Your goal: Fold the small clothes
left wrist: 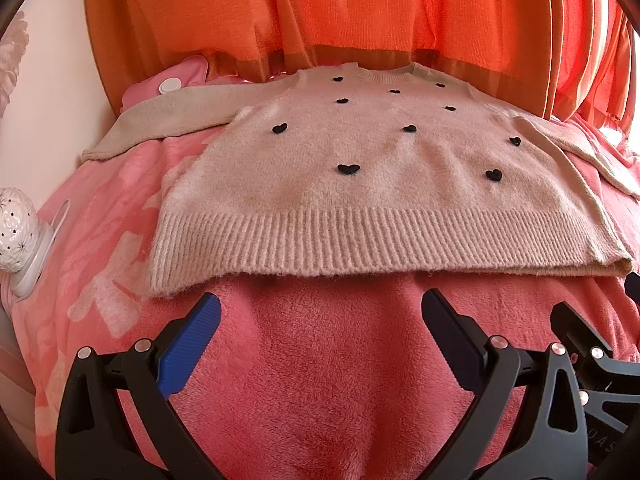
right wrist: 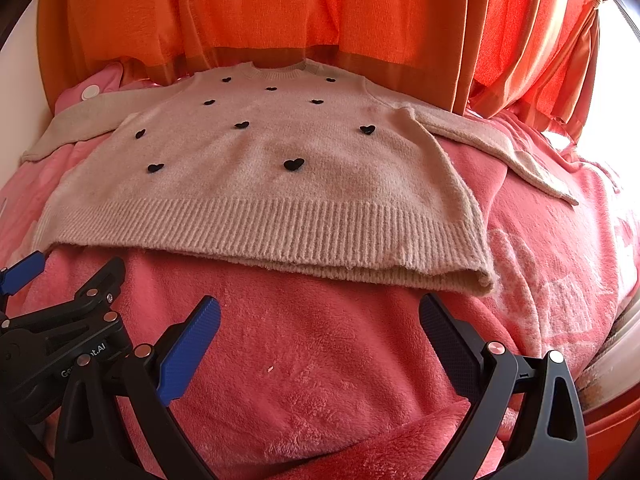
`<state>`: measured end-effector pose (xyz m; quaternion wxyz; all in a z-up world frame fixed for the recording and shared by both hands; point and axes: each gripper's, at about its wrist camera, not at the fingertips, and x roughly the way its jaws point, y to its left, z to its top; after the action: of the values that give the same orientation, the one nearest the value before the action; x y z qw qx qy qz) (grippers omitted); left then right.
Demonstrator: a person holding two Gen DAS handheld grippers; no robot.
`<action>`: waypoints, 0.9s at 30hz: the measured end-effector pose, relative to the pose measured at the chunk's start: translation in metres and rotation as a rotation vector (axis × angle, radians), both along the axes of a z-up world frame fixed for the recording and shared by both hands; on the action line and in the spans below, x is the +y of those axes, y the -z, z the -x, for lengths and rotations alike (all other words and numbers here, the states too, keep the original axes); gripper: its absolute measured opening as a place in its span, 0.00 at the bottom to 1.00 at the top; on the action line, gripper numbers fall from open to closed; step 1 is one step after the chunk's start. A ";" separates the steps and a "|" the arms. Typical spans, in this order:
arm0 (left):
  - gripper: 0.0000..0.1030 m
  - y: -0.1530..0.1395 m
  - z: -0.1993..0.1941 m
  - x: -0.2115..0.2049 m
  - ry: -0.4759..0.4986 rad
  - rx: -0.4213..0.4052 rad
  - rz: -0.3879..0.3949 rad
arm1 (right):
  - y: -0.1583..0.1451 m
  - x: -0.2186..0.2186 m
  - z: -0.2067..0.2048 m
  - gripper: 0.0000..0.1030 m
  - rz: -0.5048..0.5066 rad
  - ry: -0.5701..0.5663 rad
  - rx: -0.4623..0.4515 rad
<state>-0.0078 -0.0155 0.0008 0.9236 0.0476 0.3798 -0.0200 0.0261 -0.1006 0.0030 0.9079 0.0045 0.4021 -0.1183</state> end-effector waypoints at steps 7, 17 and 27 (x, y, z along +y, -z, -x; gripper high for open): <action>0.95 0.001 0.001 0.001 -0.001 -0.002 -0.002 | 0.000 0.000 0.000 0.94 0.000 0.000 0.000; 0.95 0.001 0.001 0.001 0.000 -0.002 -0.003 | 0.000 0.001 0.000 0.94 0.001 0.000 -0.001; 0.95 0.000 0.001 0.002 0.001 -0.002 -0.003 | 0.000 0.001 0.000 0.94 0.001 0.001 -0.002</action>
<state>-0.0084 -0.0138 0.0005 0.9239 0.0490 0.3791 -0.0199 0.0262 -0.0998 0.0027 0.9083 0.0042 0.4011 -0.1188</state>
